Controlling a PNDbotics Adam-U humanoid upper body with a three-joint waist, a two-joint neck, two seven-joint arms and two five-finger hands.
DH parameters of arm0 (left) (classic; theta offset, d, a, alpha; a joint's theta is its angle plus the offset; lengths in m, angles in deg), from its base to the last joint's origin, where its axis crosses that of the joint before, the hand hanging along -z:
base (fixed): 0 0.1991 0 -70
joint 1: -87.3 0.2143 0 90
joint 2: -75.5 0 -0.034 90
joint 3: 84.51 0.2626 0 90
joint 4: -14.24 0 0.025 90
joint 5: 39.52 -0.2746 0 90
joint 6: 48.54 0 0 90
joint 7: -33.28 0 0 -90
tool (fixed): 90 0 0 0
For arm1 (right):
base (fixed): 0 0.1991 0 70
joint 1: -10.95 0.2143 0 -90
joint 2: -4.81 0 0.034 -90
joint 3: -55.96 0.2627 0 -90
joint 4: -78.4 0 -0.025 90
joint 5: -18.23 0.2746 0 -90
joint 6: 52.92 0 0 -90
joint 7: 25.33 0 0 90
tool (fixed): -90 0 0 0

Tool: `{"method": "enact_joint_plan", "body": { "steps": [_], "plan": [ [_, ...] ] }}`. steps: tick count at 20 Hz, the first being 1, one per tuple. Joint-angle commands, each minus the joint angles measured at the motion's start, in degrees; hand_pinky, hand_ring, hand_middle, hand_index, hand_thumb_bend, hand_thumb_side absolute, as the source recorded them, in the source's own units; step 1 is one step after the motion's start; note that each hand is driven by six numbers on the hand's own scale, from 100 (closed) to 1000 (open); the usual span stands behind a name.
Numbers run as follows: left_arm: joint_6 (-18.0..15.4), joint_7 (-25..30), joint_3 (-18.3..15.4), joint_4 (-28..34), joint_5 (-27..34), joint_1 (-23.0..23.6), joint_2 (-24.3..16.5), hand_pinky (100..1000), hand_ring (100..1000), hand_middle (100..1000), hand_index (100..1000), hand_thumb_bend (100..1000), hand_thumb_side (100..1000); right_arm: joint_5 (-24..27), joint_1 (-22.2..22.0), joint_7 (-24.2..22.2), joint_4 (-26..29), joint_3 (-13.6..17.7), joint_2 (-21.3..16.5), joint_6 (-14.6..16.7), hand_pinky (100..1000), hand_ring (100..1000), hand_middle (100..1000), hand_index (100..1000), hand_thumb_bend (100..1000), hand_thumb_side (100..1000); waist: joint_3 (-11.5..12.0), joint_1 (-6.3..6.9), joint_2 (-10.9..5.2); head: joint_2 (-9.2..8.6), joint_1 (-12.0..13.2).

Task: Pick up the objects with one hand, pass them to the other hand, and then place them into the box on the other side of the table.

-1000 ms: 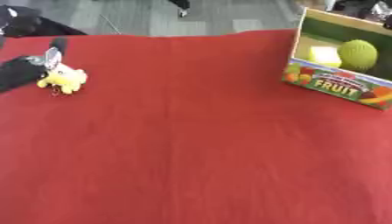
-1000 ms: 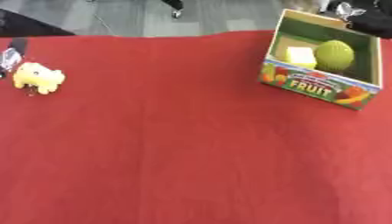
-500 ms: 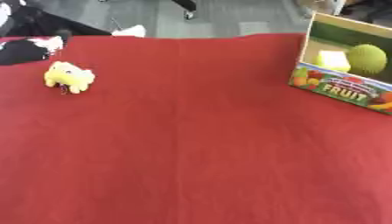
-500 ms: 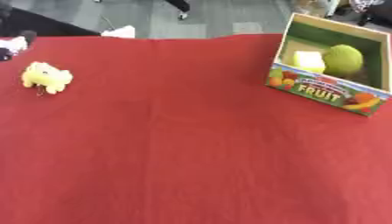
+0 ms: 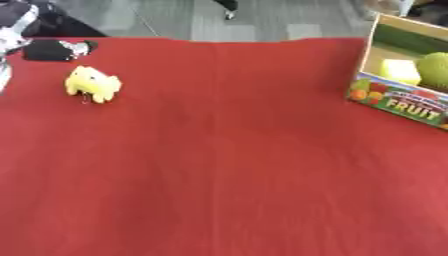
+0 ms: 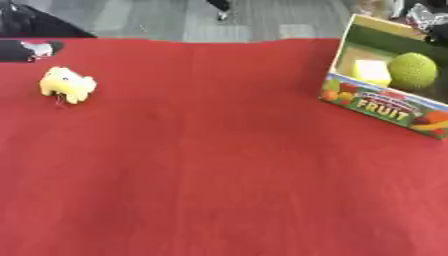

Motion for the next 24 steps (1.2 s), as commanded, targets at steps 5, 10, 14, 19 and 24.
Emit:
{"method": "enact_joint_plan", "body": {
  "steps": [5, 10, 14, 19, 24],
  "plan": [
    [-0.7, 4.87, -1.46, -4.45, -4.35, -3.26, 0.04, 806, 793, 755, 850, 737, 541, -1.56, 1.41, -0.41, 0.31, 0.13, -0.66, 0.17, 935, 967, 887, 926, 100, 405, -0.34, 0.04, -0.4, -1.59, 0.75],
    [-1.49, 7.27, -1.66, -5.32, -7.49, -4.1, 0.17, 804, 796, 754, 842, 759, 474, -2.34, 1.33, -0.51, -0.11, 0.06, -0.36, 0.07, 935, 965, 885, 925, 100, 422, -0.52, 0.04, 0.08, -2.27, 0.75],
    [-0.55, 8.4, -2.06, -6.22, -9.79, -4.59, 0.25, 804, 803, 761, 841, 714, 372, -2.65, 1.42, -0.54, 0.01, -0.05, -0.26, 0.2, 935, 964, 883, 923, 100, 424, -0.79, -0.01, 0.52, -2.65, 0.81],
    [-0.1, 9.03, -2.19, -7.04, -14.1, -5.29, 0.34, 802, 804, 763, 844, 726, 383, -3.02, 1.5, -0.58, 0.19, -0.2, -0.15, 0.28, 934, 961, 881, 921, 100, 431, -1.1, -0.12, 1.15, -3.02, 1.17],
    [0.83, 9.6, -2.73, -7.9, -15.92, -5.81, 0.31, 802, 803, 763, 847, 731, 399, -3.58, 1.5, -0.64, 0.29, -0.31, -0.1, 0.41, 934, 960, 879, 921, 100, 437, -1.28, -0.15, 1.74, -2.84, 3.15]
  ]
}}
